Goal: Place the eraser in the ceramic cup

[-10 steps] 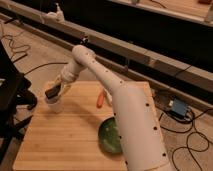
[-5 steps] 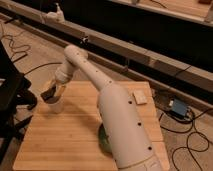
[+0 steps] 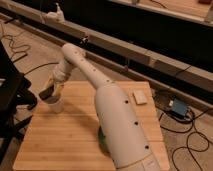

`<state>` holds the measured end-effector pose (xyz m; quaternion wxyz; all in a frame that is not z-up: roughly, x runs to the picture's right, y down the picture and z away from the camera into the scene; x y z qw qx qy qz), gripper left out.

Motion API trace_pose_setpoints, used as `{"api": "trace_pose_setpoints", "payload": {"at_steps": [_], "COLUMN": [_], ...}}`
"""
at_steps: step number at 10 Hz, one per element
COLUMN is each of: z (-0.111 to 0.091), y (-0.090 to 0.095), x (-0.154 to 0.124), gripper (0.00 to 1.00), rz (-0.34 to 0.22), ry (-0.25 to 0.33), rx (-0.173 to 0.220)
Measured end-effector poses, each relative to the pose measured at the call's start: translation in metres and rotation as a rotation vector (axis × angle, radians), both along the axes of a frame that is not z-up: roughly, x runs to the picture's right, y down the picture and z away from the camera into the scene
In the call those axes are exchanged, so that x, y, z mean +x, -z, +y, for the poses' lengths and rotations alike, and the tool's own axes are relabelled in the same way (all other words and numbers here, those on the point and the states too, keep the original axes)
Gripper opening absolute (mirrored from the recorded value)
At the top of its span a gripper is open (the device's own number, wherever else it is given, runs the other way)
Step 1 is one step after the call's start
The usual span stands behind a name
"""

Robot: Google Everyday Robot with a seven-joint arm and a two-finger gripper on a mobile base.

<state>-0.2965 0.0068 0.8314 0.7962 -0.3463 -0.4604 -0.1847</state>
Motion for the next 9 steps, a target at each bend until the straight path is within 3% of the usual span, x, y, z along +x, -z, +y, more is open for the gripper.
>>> {"api": "trace_pose_setpoints", "payload": {"at_steps": [5,9], "z": [0.012,0.000], "y": [0.004,0.008], "x": [0.006,0.028], "gripper": [0.78,0.78], "rz": [-0.017,0.005], "ry": [0.016,-0.025], "rx": [-0.011,0.011]}}
